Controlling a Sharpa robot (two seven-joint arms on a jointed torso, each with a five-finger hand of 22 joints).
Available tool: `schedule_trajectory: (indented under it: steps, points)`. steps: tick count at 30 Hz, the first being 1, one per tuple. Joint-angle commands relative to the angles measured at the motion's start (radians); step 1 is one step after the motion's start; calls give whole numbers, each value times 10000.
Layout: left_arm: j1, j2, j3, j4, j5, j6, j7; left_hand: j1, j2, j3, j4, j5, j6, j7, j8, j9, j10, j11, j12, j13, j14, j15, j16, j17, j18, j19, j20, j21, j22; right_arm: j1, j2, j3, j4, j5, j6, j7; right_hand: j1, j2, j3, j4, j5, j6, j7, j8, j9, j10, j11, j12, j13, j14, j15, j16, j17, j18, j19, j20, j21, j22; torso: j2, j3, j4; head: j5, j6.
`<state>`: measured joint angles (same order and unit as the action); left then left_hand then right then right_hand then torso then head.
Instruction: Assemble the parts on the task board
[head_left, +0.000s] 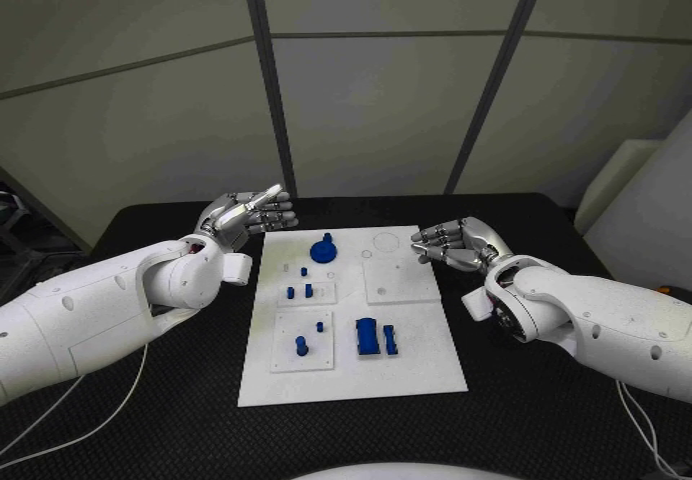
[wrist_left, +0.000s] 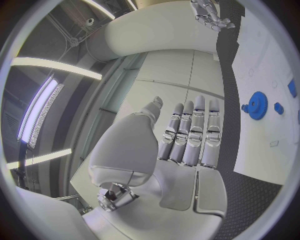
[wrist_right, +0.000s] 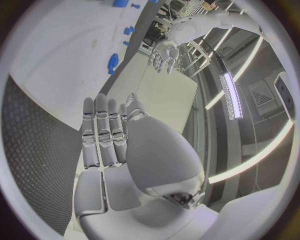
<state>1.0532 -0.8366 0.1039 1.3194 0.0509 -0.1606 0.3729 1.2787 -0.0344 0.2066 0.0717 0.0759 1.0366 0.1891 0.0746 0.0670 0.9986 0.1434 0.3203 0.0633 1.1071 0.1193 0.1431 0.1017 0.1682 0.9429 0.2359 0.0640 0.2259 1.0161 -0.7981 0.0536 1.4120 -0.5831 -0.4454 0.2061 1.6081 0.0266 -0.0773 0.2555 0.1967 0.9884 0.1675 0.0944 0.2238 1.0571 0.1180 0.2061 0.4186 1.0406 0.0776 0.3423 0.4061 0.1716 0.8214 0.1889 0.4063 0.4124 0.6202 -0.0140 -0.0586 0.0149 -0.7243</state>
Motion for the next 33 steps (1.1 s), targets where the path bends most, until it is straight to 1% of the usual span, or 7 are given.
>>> schedule_trajectory:
  steps: [1,14,15,27,28,32,33]
  points:
    - [29,354,7,-531,264,-1127,819,-44,-44,-33,36,1,57,-61,6,-20,206,3,-92,-13,-341,73,-318,-141,118,-698,131,-11,-237,60,538,154,-998,1543,107,1623,58,-89,146,147,-96,92,94,-280,-345,344,112,-635,-1309,82,246,-1070,-846,143,43,319,-808,-616,-218,-44,71,-15,270]
    - [23,1618,9,-2099,773,-2059,1656,-142,-68,-300,59,4,-532,-451,-132,-38,-303,547,-1630,-22,-1595,565,-828,-395,100,-2082,529,26,-827,98,1990,411,-3037,2120,664,2207,-760,-66,485,-405,-275,-172,46,-322,-1461,89,473,-1438,-3515,-14,650,-2810,-2804,130,445,742,-2686,-2181,-439,44,14,73,722]
    - [9,1514,3,-1985,539,-1578,1044,-3882,344,-794,-717,-759,-3446,-870,-746,-670,-3192,-84,-2080,-633,-4399,43,-1431,-1017,-505,-4243,-348,-640,-1252,79,1920,398,-2918,1671,304,1689,-5279,-266,773,-991,-754,-3041,-475,-944,-2238,-3067,-40,-2061,-4186,-3127,200,-3423,-3133,-517,-2203,-46,-3063,-2729,-379,17,54,56,677]
    - [-7,1158,-388,-299,146,-3273,1204,-7152,344,-1260,-717,-759,-5989,-1891,-746,-670,-5676,-553,-3203,-633,-6856,-408,-1431,-1017,-888,-6158,-1077,-640,-2259,177,1264,46,-1222,3239,-1034,2236,-9168,-266,773,-1584,-1200,-5498,-894,-944,-2238,-5759,-431,-2061,-4186,-5720,-776,-3423,-4061,-796,-4309,-696,-4063,-3250,-746,136,567,-141,1223]
    - [-11,1072,-483,108,51,-3683,1243,-7518,344,-1321,-717,-759,-6277,-1891,-746,-670,-5955,-612,-3203,-633,-7129,-459,-1431,-1017,-888,-6373,-1159,-640,-2259,201,1105,-40,-811,3620,-1359,2368,-9640,-266,773,-1649,-1253,-5798,-948,-944,-2238,-6089,-1180,-2061,-4186,-6037,-776,-3423,-4061,-795,-4574,-779,-4063,-3312,-759,140,584,-148,1242]
    - [-20,843,-734,1194,-203,-4774,1346,-8261,344,-2066,-717,-759,-6850,-1891,-746,-670,-6523,-729,-3203,-633,-7683,-1193,-1431,-1017,-889,-6801,-1331,-640,-2259,264,686,-265,274,4623,-2216,2718,-10524,-266,773,-1767,-1967,-6359,-1675,-944,-2238,-6704,-1180,-2061,-4186,-6640,-776,-3423,-4061,-904,-5074,-932,-4063,-3422,-760,140,586,-149,1243]
    - [-22,796,-786,1414,-254,-4996,1367,-8446,344,-2066,-717,-759,-7000,-1891,-746,-670,-6667,-1434,-3203,-633,-7827,-1193,-1431,-1017,-890,-6912,-1372,-640,-2259,277,600,-311,495,4827,-2390,2789,-10751,-266,773,-1793,-1967,-6504,-1675,-944,-2238,-6865,-1180,-2061,-4186,-6792,-776,-3423,-4061,-904,-5205,-968,-4063,-4124,-760,140,586,-149,1243]
